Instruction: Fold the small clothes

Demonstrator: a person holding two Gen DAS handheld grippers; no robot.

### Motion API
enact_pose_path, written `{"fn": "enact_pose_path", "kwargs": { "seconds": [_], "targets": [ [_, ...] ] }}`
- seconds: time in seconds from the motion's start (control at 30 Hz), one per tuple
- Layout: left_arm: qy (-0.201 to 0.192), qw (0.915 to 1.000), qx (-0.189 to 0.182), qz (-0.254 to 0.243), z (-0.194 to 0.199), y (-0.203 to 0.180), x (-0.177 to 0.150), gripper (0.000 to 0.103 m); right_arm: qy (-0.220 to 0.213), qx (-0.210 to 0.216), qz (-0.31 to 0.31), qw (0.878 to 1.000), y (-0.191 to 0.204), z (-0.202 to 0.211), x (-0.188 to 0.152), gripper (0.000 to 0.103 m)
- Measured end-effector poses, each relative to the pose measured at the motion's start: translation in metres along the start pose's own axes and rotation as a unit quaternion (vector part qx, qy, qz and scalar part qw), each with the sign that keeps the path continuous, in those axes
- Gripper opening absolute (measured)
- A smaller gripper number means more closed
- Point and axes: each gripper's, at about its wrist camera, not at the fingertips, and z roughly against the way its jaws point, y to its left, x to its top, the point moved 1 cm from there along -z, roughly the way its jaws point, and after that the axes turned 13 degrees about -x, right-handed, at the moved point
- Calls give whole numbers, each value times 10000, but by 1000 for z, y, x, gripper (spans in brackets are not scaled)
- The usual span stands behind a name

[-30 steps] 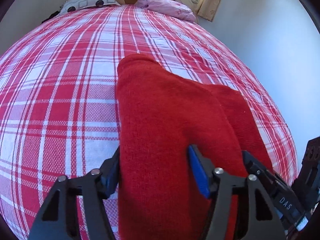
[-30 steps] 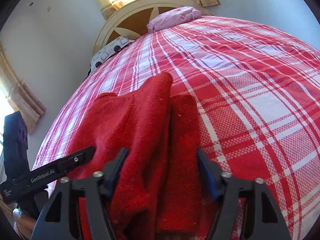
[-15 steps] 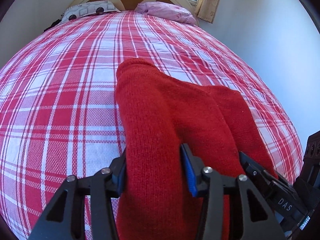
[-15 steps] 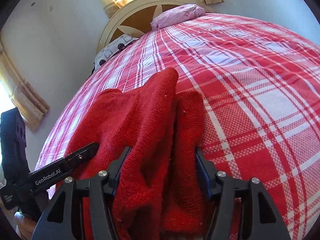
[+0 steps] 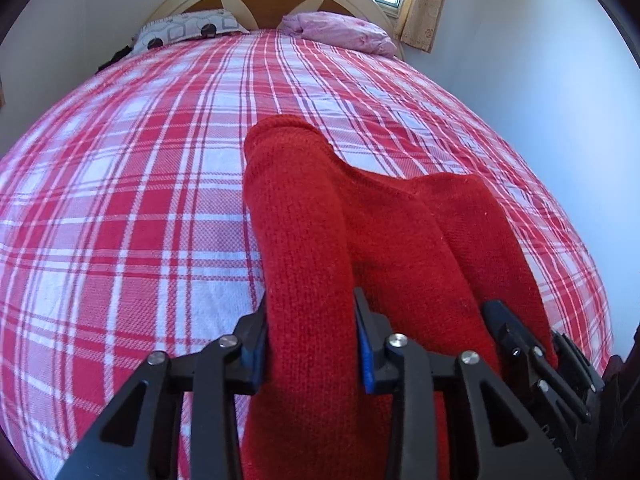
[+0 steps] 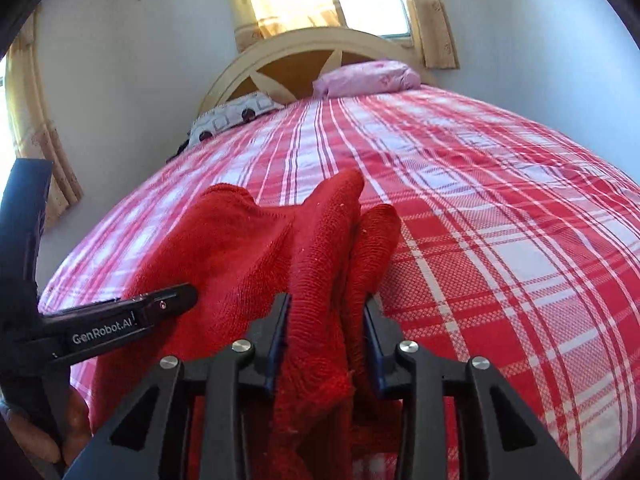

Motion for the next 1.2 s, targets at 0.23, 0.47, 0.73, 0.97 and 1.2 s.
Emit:
{"fn": "enact_pose_path", "kwargs": {
  "seconds": [0.23, 0.47, 0.73, 0.97, 1.2],
  "targets": [
    [-82, 9994, 226, -265, 21, -6, -10, 36, -29, 81, -105, 9999, 1, 20, -7, 28],
    [-58, 9993, 287, -234, 29, 2, -18, 36, -37, -6, -49, 10000, 3, 36, -9, 14],
    [-48, 9991, 330, -243, 25, 2, -22, 36, 370, 465, -1149, 9916, -28, 22, -4, 97],
    [5, 9987, 441, -238, 21, 3, -23, 36, 957, 705, -520, 9916, -3, -24, -4, 96],
    [-35, 9979, 537, -355, 22, -3, -26, 36, 859, 671, -314, 9936, 6, -17, -10, 42]
  ]
}}
